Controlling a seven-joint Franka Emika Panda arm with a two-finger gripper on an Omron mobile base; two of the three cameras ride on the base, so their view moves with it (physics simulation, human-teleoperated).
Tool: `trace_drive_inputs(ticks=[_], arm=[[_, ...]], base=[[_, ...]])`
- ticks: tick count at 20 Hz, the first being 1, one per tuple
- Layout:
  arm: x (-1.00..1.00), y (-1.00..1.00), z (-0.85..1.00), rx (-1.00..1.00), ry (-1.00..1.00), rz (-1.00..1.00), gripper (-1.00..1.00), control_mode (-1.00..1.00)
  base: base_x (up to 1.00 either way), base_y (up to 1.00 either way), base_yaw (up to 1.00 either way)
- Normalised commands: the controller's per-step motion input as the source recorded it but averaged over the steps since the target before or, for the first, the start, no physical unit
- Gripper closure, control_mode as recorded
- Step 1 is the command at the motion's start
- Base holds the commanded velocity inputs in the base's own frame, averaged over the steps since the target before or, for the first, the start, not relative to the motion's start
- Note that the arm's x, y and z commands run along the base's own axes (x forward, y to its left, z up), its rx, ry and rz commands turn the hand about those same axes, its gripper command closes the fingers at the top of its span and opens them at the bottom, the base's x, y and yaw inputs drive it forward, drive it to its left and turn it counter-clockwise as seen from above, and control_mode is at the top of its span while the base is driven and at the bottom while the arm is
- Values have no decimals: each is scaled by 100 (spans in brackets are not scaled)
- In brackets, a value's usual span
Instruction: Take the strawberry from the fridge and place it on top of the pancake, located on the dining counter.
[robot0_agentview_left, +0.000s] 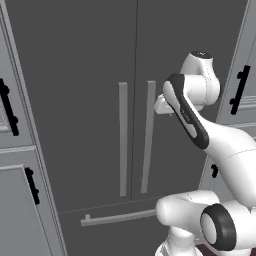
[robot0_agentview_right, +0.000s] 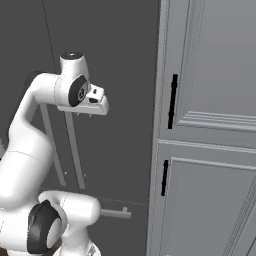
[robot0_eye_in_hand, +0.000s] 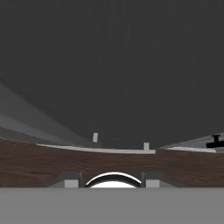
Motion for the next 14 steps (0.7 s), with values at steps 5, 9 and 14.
trace_drive_inputs(ticks=[5,9,14], arm=[[-3,0,0,0,0,0,-100,100],[0,0,0,0,0,0,-100,100],[0,0,0,0,0,0,-100,100]], base=[[-37,19,0],[-77,53,0],[-29,32,0]])
